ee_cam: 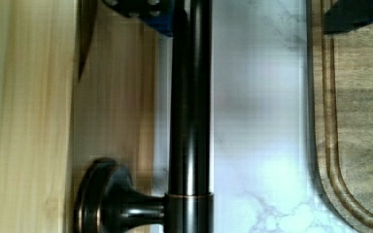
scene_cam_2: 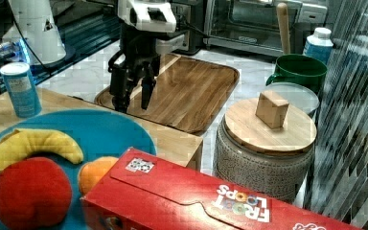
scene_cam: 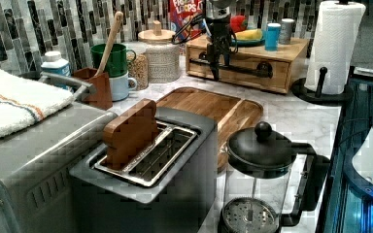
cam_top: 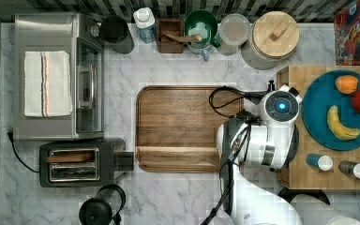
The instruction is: Open the drawer.
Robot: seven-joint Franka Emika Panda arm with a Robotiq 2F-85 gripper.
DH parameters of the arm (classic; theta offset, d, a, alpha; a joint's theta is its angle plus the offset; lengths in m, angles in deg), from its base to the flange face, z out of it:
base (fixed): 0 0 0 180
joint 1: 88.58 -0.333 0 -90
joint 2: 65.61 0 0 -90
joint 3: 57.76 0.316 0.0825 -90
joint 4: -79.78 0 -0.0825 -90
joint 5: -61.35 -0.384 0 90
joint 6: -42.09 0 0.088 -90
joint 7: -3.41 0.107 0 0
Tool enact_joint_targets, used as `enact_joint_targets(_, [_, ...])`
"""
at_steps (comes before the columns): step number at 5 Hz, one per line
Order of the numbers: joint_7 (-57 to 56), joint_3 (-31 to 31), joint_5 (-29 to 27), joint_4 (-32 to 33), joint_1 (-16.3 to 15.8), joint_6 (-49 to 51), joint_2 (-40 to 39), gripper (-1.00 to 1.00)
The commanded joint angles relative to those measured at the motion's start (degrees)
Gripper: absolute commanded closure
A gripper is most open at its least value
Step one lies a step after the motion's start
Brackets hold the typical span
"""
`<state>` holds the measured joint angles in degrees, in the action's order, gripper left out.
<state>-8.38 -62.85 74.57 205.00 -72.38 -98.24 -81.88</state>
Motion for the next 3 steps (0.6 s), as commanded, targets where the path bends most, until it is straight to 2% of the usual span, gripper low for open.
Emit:
enact_joint_targets(1, [-3.4, 10.9, -8.2, -0.2, -7.0, 4.8, -0.5, -1.00])
enact_joint_targets(2, [-0.2, 10.6, -8.3, 1.0, -8.5, 2.8, -0.2, -1.00])
enact_joint_targets(3, [2.8, 13.0, -10.2, 2.1, -8.8, 4.7, 1.5, -1.00])
